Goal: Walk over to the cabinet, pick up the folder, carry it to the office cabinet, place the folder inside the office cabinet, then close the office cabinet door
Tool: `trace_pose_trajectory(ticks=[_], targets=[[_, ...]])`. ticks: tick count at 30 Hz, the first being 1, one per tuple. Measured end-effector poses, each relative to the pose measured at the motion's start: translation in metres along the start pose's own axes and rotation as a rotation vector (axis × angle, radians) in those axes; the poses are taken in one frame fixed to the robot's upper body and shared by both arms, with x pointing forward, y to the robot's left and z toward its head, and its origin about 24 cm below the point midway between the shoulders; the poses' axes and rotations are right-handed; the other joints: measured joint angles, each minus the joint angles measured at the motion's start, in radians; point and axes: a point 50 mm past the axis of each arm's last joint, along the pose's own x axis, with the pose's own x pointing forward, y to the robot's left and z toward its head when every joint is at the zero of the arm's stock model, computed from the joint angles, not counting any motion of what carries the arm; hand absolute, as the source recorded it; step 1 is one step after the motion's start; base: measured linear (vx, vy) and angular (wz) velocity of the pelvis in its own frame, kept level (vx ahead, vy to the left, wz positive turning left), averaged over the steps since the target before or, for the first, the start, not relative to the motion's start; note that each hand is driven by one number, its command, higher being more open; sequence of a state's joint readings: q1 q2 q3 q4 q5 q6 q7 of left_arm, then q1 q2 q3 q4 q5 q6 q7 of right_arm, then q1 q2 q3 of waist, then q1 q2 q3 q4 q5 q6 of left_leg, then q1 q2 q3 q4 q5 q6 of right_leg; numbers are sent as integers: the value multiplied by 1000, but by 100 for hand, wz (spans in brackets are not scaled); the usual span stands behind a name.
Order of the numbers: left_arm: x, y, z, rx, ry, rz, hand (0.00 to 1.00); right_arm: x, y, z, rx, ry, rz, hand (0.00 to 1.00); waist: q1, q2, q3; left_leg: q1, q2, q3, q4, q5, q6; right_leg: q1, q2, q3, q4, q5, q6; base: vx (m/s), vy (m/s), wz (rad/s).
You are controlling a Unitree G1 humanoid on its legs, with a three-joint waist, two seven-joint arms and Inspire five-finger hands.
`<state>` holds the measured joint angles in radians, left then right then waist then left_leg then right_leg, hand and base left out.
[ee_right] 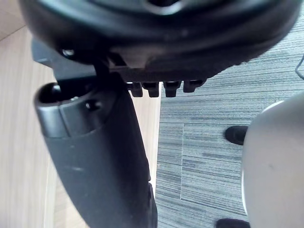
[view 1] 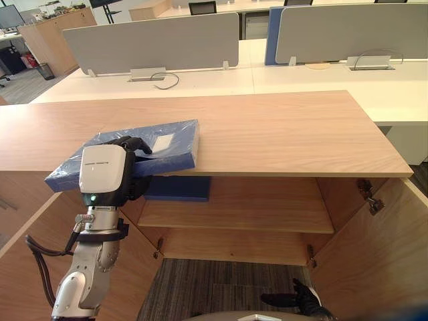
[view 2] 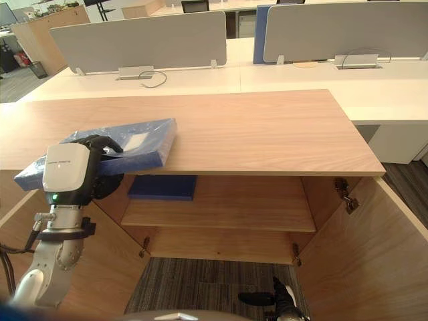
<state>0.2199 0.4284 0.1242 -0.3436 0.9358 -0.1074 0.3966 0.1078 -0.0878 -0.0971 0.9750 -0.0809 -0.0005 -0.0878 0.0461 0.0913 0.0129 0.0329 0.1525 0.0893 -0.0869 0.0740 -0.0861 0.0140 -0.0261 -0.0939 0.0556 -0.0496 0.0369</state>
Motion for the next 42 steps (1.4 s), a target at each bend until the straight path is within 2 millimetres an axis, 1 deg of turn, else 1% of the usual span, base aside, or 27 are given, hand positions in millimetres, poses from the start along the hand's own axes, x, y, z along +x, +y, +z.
trace_pose_trajectory(ticks=[1, 2, 4, 6, 7, 10, 12, 14, 15, 17, 19, 20, 22, 23, 24, 25, 26, 28, 30, 31, 32, 33, 35, 36, 37, 38, 42], targets=[[-2, 3, 5, -17, -3, 17, 0, 0, 0, -1, 1, 2, -1, 100, 0, -2, 1, 0, 0, 1, 0, -1, -1, 0, 0, 1, -1, 0, 0, 4, 24, -3], [-7, 10, 20, -78, -11, 52, 0, -1, -1, -3, 6, 10, -5, 100, 4, -5, 1, -1, -1, 1, 0, -2, -2, 1, -1, 2, -3, 0, 1, 0, 0, 0], [-13, 13, 33, -153, -18, 72, 0, -1, 0, -4, 7, 12, -4, 100, 8, -8, 0, -2, -2, 1, 0, -2, -2, 4, -1, 1, -4, 1, 1, 0, 0, 0], [-18, 18, 48, -295, -23, 101, 0, -2, 0, -6, 8, 17, -4, 100, 9, -10, 0, -2, -1, -2, 0, -2, -2, 5, -1, -3, -4, 0, 1, -3, 3, 2], [-18, 20, 51, -327, -22, 108, 0, -2, 0, -6, 8, 18, -4, 100, 8, -10, 0, -2, -1, -3, 0, -2, -2, 5, -1, -4, -4, 0, 1, 0, 0, 0], [-22, 25, 59, -526, 13, 123, 0, -2, -2, -8, 23, 24, -13, 100, 7, -10, 0, -2, -2, -10, 0, -2, -2, 8, -2, -10, -3, -1, 2, -21, 7, 6], [-23, 29, 60, -662, 56, 145, 0, -2, -2, -8, 26, 28, -14, 100, 8, -10, 0, -3, -2, -16, 0, -1, 0, 11, -2, -15, -1, -2, 3, -26, 4, 10], [-25, 34, 55, -938, 139, 198, 0, -2, -2, -10, 53, 45, -18, 100, 7, -13, 2, 2, -4, -29, 0, 1, 1, 23, -8, -30, -1, -6, 5, -23, 8, 17], [-26, 36, 53, -1001, 163, 216, 0, -2, -2, -10, 58, 47, -20, 100, 5, -14, 2, 3, -5, -33, 0, 1, 2, 25, -9, -33, 0, -8, 5, -17, 13, 15], [-35, 38, 39, -1209, 276, 284, 0, -3, -1, -12, 106, 53, -21, 100, 4, -18, 5, 3, -8, -42, 0, 2, 3, 27, -10, -40, 2, -11, 7, -9, 9, 12], [-41, 37, 31, -1297, 352, 325, 0, -4, -1, -12, 158, 50, -30, 100, 5, -26, 11, 4, -10, -44, 0, 3, 4, 29, -13, -43, 6, -14, 8, 1, 13, 6], [-46, 36, 27, -1370, 406, 369, 0, -6, 1, -11, 219, 38, -44, 100, 6, -35, 20, 9, -12, -42, 1, 3, 5, 28, -18, -42, 19, -20, 9, 0, 0, 0], [-48, 34, 25, -1449, 442, 403, 0, -9, 4, -9, 295, 16, -55, 100, 6, -54, 35, 19, -13, -36, 1, 3, 5, 24, -22, -37, 39, -30, 9, -21, 17, -9], [-48, 32, 25, -1509, 461, 421, 0, -15, 7, -5, 372, -25, -69, 100, 6, -71, 48, 31, -15, -21, 1, 1, 6, 14, -26, -26, 70, -46, 11, -36, 15, -27], [-48, 31, 26, -1541, 470, 427, 0, -19, 9, 0, 426, -60, -77, 100, 5, -77, 52, 38, -16, -5, 1, -2, 8, 1, -30, -13, 94, -58, 12, -27, 12, -33], [-49, 30, 27, -1561, 476, 432, 0, -22, 10, 3, 457, -83, -81, 100, 4, -79, 53, 43, -18, 4, 1, -4, 8, -8, -33, -5, 111, -66, 13, -19, 19, -47], [-49, 28, 30, -1608, 484, 428, 0, -31, 11, 14, 516, -151, -75, 100, 1, -84, 54, 57, -21, 34, 1, -11, 9, -28, -42, 20, 150, -86, 23, -12, 18, -48], [-48, 25, 34, -1652, 485, 415, 0, -40, 11, 26, 546, -225, -67, 100, -2, -82, 54, 68, -28, 63, 1, -16, 9, -50, -49, 46, 187, -102, 27, -24, 37, -51], [-46, 22, 42, -1716, 467, 375, 0, -65, 4, 62, 585, -421, -65, 100, -14, -75, 52, 73, -46, 119, 3, -24, 10, -111, -64, 96, 265, -132, 38, -23, 49, -61], [-46, 21, 44, -1724, 463, 367, 0, -71, 3, 70, 592, -468, -61, 100, -18, -75, 53, 74, -49, 130, 6, -28, 11, -121, -67, 106, 281, -139, 40, -17, 35, -54], [-47, 20, 46, -1731, 459, 352, 0, -85, 3, 87, 609, -561, -51, 100, -23, -75, 52, 77, -54, 150, 11, -31, 12, -141, -71, 121, 309, -152, 46, -16, 22, -37], [-47, 20, 47, -1734, 458, 345, 0, -91, 1, 95, 613, -607, -49, 100, -26, -76, 53, 81, -55, 160, 13, -34, 13, -148, -71, 130, 322, -158, 46, -13, 15, -47], [-48, 15, 49, -1743, 471, 322, 0, -116, -6, 123, 593, -785, -63, 100, -35, -76, 53, 96, -56, 195, 19, -43, 8, -161, -72, 145, 353, -174, 47, -7, 2, -39], [-48, 14, 49, -1744, 474, 318, 0, -122, -9, 128, 587, -825, -77, 100, -35, -77, 53, 97, -55, 201, 21, -46, 8, -165, -72, 147, 359, -178, 49, -1, -4, -23], [-49, 13, 49, -1744, 480, 314, 0, -133, -14, 138, 581, -900, -104, 100, -37, -77, 52, 97, -55, 207, 26, -51, 6, -173, -71, 151, 372, -184, 49, 9, -7, -14], [-49, 11, 49, -1745, 486, 310, 0, -144, -18, 145, 567, -962, -134, 100, -41, -76, 52, 97, -53, 208, 32, -54, 6, -174, -69, 151, 376, -188, 48, 13, -6, -10], [-50, 7, 49, -1754, 500, 291, 0, -167, -24, 160, 517, -1095, -194, 100, -45, -69, 46, 96, -48, 211, 40, -64, 9, -173, -62, 152, 376, -191, 48, 15, 3, -4]])
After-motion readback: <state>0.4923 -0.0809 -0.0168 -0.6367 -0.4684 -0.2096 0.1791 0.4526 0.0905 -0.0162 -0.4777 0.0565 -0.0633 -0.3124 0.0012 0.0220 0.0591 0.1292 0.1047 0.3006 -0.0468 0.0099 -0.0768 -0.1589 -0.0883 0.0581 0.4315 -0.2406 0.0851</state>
